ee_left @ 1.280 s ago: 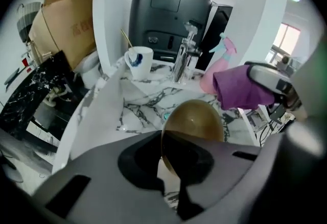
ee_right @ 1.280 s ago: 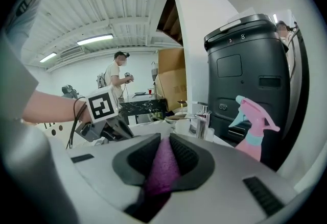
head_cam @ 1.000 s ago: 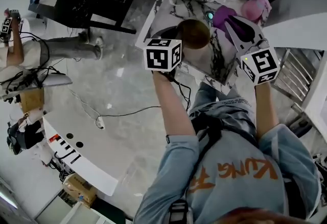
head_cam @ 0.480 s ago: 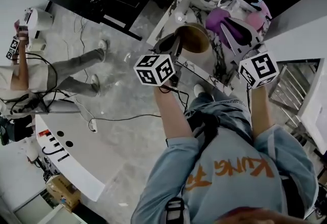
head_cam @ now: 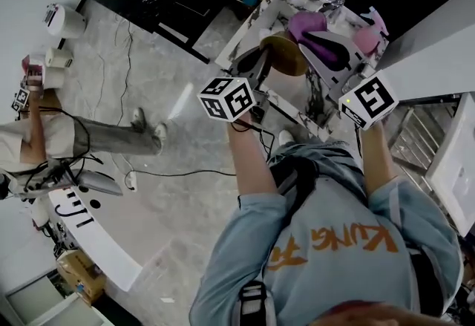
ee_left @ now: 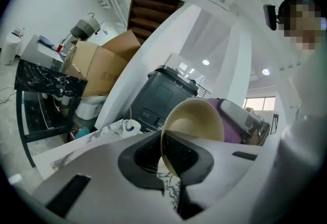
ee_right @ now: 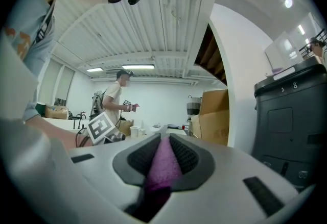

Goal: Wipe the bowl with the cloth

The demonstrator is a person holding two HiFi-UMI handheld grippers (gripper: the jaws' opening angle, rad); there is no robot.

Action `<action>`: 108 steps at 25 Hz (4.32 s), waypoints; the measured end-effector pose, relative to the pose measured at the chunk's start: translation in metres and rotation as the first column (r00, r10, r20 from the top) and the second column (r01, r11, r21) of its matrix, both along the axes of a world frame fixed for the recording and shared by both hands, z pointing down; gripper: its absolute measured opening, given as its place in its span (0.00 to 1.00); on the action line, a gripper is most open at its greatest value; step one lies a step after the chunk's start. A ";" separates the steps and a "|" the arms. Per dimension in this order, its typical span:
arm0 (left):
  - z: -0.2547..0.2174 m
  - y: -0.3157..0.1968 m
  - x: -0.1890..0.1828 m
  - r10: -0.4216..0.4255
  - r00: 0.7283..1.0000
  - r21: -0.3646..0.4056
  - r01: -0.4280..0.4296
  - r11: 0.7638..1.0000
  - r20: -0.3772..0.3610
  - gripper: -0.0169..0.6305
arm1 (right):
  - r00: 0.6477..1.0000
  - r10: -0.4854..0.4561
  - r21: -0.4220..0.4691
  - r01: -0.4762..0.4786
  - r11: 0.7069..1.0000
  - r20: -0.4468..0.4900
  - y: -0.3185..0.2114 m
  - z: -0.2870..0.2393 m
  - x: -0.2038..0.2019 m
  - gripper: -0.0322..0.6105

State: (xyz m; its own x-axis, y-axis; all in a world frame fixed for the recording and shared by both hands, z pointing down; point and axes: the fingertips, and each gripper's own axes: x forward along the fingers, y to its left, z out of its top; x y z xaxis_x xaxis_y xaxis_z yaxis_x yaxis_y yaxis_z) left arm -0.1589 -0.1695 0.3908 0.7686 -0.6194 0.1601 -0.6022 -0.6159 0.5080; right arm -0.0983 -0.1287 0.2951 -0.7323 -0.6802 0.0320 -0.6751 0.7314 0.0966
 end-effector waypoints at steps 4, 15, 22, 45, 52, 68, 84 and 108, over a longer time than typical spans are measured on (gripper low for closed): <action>-0.008 0.010 0.018 0.038 0.999 0.038 -0.037 0.999 -0.029 0.07 | 0.996 -0.087 0.027 0.086 0.996 0.024 0.013 -0.012 0.002 0.16; -0.022 0.030 0.061 0.155 0.988 0.115 -0.156 0.981 0.022 0.07 | 0.968 -0.250 0.030 0.251 0.968 -0.025 0.030 -0.023 0.025 0.16; -0.020 0.046 0.087 0.230 0.962 0.141 -0.250 0.958 0.146 0.07 | 0.949 -0.305 0.062 0.310 0.949 -0.081 0.036 -0.017 0.032 0.16; -0.025 0.091 0.134 0.432 0.890 0.203 -0.454 0.867 0.146 0.07 | 0.797 -0.586 -0.049 0.597 0.800 0.150 0.047 -0.003 0.046 0.16; -0.034 0.095 0.129 0.483 0.874 0.237 -0.481 0.844 0.055 0.07 | 0.762 -0.590 -0.073 0.627 0.776 0.266 0.035 0.004 0.049 0.16; -0.103 0.083 0.092 0.403 0.855 0.482 -0.215 0.849 -0.328 0.07 | 0.784 -0.556 -0.099 0.598 0.795 0.276 0.030 0.018 0.050 0.16; -0.098 0.046 0.067 0.147 0.894 0.375 0.025 0.927 -0.423 0.07 | 0.731 -0.643 -0.122 0.677 0.726 0.228 0.057 0.027 0.045 0.16; -0.039 0.045 0.070 0.083 0.914 0.212 0.003 0.977 -0.398 0.07 | 0.642 -0.585 0.090 0.632 0.770 0.495 0.041 -0.034 0.102 0.16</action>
State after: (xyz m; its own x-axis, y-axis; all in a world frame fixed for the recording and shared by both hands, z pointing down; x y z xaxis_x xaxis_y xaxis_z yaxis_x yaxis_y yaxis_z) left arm -0.0892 -0.1240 0.3517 0.7654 -0.5723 -0.2943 -0.3455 -0.7512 0.5624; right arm 0.0040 -0.0874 0.2615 -0.9142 -0.0866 -0.3960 -0.0130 0.9827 -0.1848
